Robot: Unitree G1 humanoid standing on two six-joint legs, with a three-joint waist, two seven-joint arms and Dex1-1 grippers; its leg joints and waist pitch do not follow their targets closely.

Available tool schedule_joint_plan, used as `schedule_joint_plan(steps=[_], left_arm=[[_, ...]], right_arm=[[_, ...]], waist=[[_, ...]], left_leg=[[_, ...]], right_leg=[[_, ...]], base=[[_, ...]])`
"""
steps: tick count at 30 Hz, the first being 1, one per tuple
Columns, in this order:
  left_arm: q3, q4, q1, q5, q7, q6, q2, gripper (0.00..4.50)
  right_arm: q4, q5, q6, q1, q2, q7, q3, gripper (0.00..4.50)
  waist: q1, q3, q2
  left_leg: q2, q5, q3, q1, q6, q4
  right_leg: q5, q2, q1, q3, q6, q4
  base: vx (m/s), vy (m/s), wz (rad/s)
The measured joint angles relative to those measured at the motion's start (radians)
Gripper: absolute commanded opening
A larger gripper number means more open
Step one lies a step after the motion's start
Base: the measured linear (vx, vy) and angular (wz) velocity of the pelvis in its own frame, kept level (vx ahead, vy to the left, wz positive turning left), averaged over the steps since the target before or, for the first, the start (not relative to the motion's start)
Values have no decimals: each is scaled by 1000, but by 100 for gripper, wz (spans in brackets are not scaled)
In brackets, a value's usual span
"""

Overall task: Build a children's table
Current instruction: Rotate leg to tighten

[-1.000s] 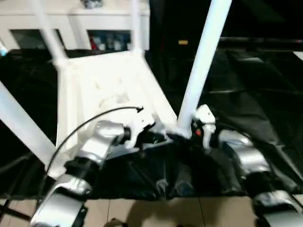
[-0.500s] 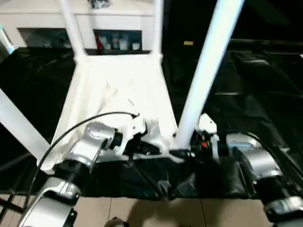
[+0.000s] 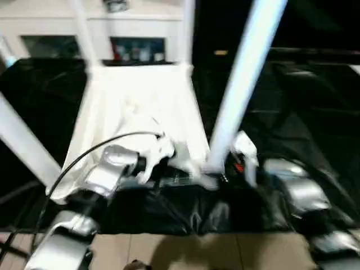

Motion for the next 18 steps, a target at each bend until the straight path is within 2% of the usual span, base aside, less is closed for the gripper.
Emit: schedule_joint_plan(steps=[4, 7, 8, 9, 11, 13, 14, 18], left_arm=[[16, 38, -34, 40, 193, 40, -82, 0], [14, 37, -38, 48, 244, 58, -107, 0], [14, 35, -38, 51, 252, 58, -109, 0], [13, 34, -37, 51, 253, 58, -110, 0], [11, 28, -37, 52, 248, 58, -110, 0], [11, 27, -37, 52, 242, 58, -109, 0], [11, 26, -37, 53, 240, 58, -108, 0], [7, 16, -36, 52, 203, 53, -95, 0]], right_arm=[[103, -32, 6, -71, 105, -312, -56, 270], [115, -34, 8, -80, 121, -377, -64, 270], [116, -37, 2, -80, 122, -381, -66, 270], [116, -38, -2, -80, 123, -379, -68, 305], [117, -55, -15, -78, 123, -370, -68, 340], [117, -57, -20, -78, 122, -350, -69, 350], [119, -57, -24, -78, 121, -341, -71, 375], [122, -45, -41, -78, 77, -226, -60, 409]], waist=[[-31, 1, -1], [-36, 0, 0], [-35, 0, 0], [-35, 0, 0], [-35, 0, 0], [-35, 0, 0], [-35, 0, 0], [-34, 0, 0]], left_leg=[[-1, 0, -2, -1, 0, 2], [-2, 0, -2, -1, 0, 1], [-2, 0, -2, -1, 0, 1], [-2, 0, -2, -1, 0, 1], [-2, 0, -2, -2, 0, 1], [-1, 0, -2, -2, 0, 1], [-1, 0, -2, -2, 0, 1], [-1, 0, -2, -3, 0, 1]], right_leg=[[0, 0, -2, -1, 0, -4], [0, 0, -1, 0, 0, -5], [0, 0, -1, 0, 0, -4], [0, 0, -1, 0, 0, -4], [1, 0, -2, 0, 0, -3], [2, 0, -2, 0, -1, -3], [2, 0, -2, 0, -1, -2], [3, 0, -3, -1, -2, -1]], base=[[0, 0, 0], [0, 0, 0], [0, 0, 0], [0, 0, 0], [0, 0, 0], [0, 0, 0], [0, 0, 0], [0, 0, 0]])
